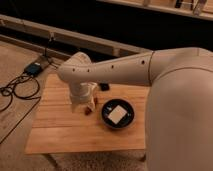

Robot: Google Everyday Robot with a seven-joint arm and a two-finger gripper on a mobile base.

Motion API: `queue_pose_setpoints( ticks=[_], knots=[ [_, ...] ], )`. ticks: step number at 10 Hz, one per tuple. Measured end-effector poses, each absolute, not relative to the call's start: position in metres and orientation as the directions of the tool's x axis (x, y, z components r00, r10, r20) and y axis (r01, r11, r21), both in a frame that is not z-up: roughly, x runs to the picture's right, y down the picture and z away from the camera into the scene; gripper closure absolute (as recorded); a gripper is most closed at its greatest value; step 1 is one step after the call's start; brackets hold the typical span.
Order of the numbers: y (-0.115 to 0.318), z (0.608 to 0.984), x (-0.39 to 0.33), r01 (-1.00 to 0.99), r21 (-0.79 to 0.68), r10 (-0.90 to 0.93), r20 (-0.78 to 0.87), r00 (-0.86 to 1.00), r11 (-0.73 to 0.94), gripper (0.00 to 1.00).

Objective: Move the arm in a circular motion

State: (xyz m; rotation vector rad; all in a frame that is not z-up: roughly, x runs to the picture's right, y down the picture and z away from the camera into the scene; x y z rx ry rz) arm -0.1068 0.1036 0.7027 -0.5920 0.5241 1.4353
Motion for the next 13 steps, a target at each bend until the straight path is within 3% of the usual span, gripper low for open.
queue_pose_setpoints(
  ticks=[9, 13],
  knots=[
    [0.1, 0.694, -0.061, -0.998, -0.039, 0.755, -0.656, -0.005, -0.04, 0.35],
    [0.062, 0.714, 0.004, -0.995, 0.023, 0.79, -0.605, -0.095, -0.102, 0.35]
  ],
)
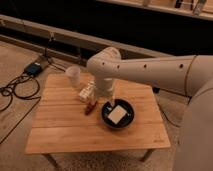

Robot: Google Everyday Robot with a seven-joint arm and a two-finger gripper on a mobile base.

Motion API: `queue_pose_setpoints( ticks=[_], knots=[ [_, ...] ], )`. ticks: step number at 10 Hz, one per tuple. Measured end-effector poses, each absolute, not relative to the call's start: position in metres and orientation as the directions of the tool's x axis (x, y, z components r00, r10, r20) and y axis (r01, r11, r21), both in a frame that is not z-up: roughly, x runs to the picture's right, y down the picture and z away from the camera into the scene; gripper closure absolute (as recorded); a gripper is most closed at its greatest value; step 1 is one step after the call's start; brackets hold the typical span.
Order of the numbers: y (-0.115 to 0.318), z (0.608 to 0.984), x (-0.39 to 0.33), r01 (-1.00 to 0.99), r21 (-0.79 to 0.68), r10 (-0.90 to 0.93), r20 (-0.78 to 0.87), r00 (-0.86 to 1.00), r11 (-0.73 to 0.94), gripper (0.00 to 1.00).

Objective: Move the arm in a circular motion

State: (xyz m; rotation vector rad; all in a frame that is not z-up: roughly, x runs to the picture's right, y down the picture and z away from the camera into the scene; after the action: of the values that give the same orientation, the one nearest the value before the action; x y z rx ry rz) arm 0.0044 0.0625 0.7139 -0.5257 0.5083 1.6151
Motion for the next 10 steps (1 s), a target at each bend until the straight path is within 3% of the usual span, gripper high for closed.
queue_pose_setpoints(
  ticks=[4, 10],
  knots=[
    [0.012, 0.755, 0.048, -0.992, 0.063, 0.81, -0.573, -0.126, -0.109, 0.35],
    [-0.037, 0.792, -0.03, -0.999, -0.042, 0.82, -0.571, 0.037, 0.015, 0.35]
  ],
)
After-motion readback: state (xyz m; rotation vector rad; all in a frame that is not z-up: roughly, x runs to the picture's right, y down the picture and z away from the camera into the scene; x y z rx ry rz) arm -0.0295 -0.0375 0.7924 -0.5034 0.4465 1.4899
